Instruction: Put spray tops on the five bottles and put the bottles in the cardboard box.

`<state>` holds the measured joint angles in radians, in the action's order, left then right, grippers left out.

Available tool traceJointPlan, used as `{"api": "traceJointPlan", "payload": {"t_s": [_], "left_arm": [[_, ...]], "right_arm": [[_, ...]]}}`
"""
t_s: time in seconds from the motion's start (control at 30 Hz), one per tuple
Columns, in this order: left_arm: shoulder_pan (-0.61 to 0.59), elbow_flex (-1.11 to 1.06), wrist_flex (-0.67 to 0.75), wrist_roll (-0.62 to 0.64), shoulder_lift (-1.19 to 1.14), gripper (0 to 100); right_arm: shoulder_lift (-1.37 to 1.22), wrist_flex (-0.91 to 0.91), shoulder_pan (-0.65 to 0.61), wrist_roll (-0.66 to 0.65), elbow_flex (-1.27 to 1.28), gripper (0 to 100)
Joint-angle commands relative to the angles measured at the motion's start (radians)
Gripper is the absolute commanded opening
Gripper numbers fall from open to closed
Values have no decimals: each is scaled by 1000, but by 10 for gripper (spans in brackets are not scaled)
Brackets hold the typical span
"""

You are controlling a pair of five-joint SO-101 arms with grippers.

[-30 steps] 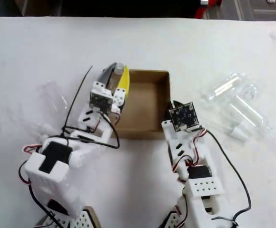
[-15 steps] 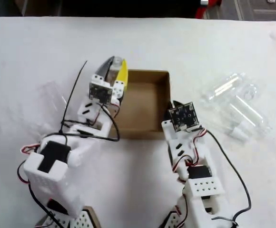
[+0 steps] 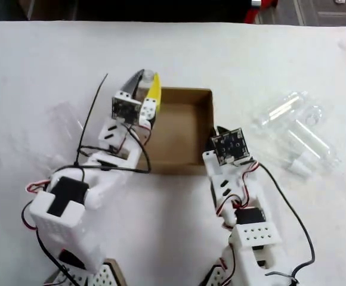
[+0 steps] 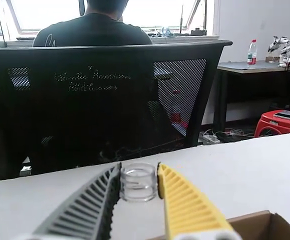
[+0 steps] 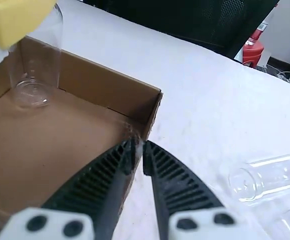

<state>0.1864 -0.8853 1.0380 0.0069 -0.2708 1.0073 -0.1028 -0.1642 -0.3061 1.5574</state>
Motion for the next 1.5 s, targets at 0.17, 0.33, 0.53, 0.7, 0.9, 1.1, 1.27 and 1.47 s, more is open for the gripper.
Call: {"api": "traceJointPlan", "payload": {"t_s": [0.17,0.33,0.53,0.7,0.9,1.1,1.27,1.47], "left_arm": [[-12,127,8,25,-125,24],[-13,150,183,25,-216,24],[-5,117,227,-3,-217,24],[-12,117,232,-2,-217,24],[-13,107,233,-2,-217,24],[-13,49,226,0,-163,56],[-25,23,109,41,-94,143],[-27,20,-26,104,-1,190]], "right_arm": [[-2,-21,4,-2,-5,17],[-2,-24,4,-3,-5,17],[-2,-25,4,-3,-5,17],[-2,-25,4,-3,-5,17],[-2,-25,4,-3,-5,17],[-2,-25,4,-3,-5,17],[-2,-25,2,-3,-5,18],[-2,-25,2,-3,-5,18]]}}
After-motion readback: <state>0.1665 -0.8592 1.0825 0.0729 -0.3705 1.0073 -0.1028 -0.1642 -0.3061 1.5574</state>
